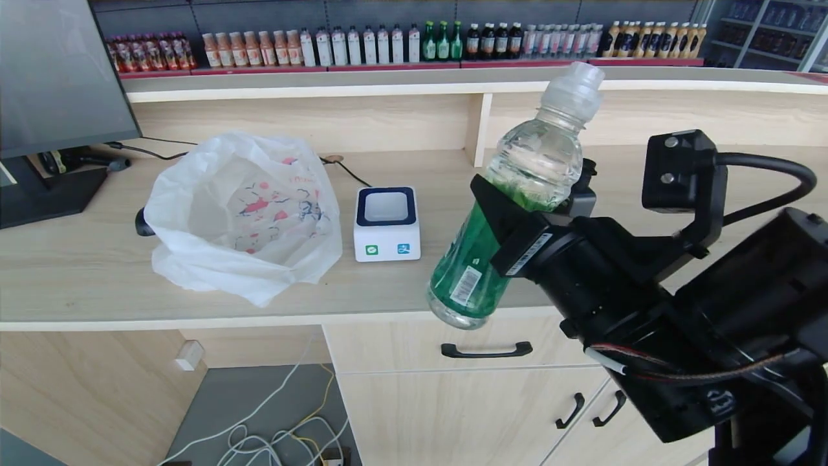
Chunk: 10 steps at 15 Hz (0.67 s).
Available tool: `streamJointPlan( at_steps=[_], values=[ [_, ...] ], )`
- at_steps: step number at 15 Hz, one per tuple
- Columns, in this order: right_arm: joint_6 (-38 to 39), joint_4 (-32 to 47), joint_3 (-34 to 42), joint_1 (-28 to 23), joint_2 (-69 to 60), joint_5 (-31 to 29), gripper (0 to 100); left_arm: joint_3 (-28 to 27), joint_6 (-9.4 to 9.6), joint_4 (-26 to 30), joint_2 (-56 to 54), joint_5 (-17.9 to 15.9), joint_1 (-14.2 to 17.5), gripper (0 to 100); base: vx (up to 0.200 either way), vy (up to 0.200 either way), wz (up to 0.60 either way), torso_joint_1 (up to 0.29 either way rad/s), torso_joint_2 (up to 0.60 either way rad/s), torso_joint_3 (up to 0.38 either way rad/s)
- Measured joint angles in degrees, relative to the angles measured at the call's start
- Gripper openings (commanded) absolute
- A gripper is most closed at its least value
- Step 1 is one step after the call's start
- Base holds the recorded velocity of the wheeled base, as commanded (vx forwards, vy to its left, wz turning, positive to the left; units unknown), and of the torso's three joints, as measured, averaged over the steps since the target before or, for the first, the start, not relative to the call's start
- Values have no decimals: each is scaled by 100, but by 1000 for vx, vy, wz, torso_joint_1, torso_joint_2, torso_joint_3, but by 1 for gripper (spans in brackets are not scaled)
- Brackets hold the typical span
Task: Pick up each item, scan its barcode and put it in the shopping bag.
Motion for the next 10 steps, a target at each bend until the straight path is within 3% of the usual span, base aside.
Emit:
streamJointPlan(
  at_steps=[5, 10],
  values=[
    [633, 10, 113, 185, -2, 1172, 0, 0, 0, 0, 0, 0, 0, 100, 0, 0, 0, 0, 0, 0],
    [1519, 7, 5, 323, -2, 1530, 0, 0, 0, 2, 0, 0, 5, 100, 0, 0, 0, 0, 0, 0]
  ],
)
